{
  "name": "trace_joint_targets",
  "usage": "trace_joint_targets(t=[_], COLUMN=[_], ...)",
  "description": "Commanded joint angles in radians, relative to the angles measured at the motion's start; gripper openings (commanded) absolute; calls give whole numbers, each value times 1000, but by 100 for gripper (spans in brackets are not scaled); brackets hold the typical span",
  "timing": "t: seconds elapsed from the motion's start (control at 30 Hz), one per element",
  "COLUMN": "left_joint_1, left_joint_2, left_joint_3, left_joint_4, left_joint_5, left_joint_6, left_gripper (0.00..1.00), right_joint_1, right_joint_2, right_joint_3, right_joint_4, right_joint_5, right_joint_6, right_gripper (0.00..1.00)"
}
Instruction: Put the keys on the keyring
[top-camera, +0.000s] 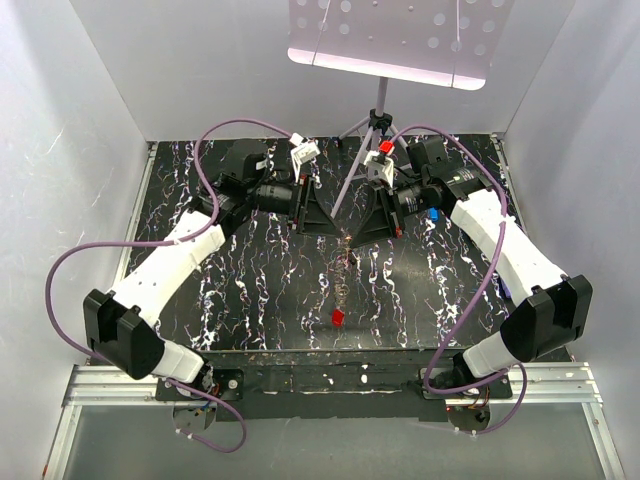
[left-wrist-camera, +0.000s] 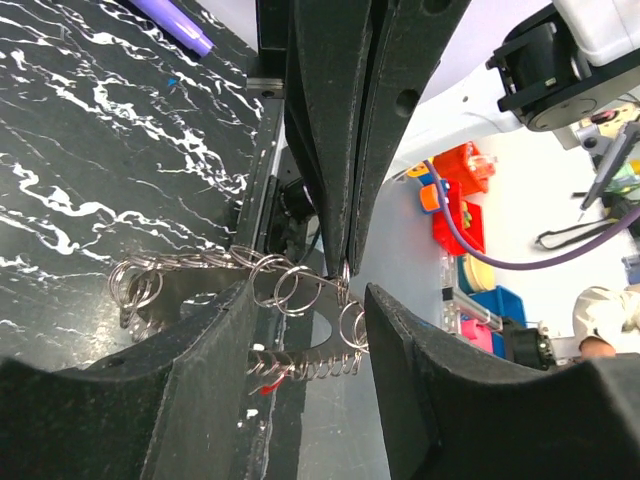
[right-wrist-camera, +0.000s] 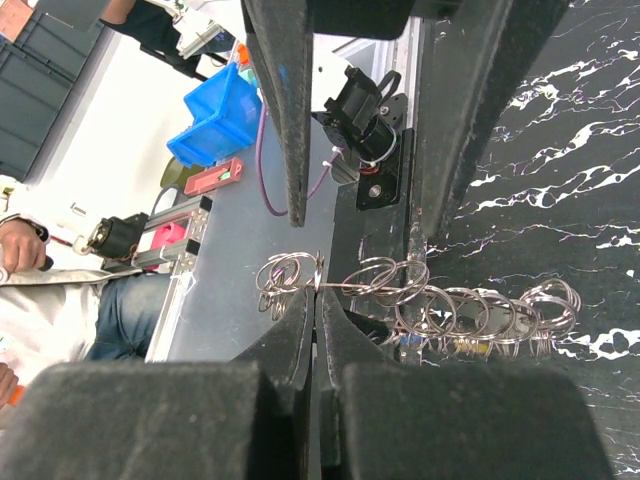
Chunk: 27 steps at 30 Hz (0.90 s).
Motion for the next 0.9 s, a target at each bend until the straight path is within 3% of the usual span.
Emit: trace_joint_targets(t=[0.0, 0.37, 0.87], left_joint_1=[10, -28, -46], left_joint_2=[-41, -12, 39], left_joint_3=[85, 66, 96], left_joint_4=[-165, -55, -67], left_joint_5=[-58, 31, 76], left_joint_6=[137, 42, 42], left_gripper=[47, 46, 33], right_joint_1=[6, 12, 15], right_joint_2=[-1, 10, 18], right_joint_3=[-3, 1, 3], right_joint_4=[20, 16, 15], right_joint_5=[-30, -16, -7], right_joint_6=[-4, -3, -4], right_gripper=[1, 1, 1])
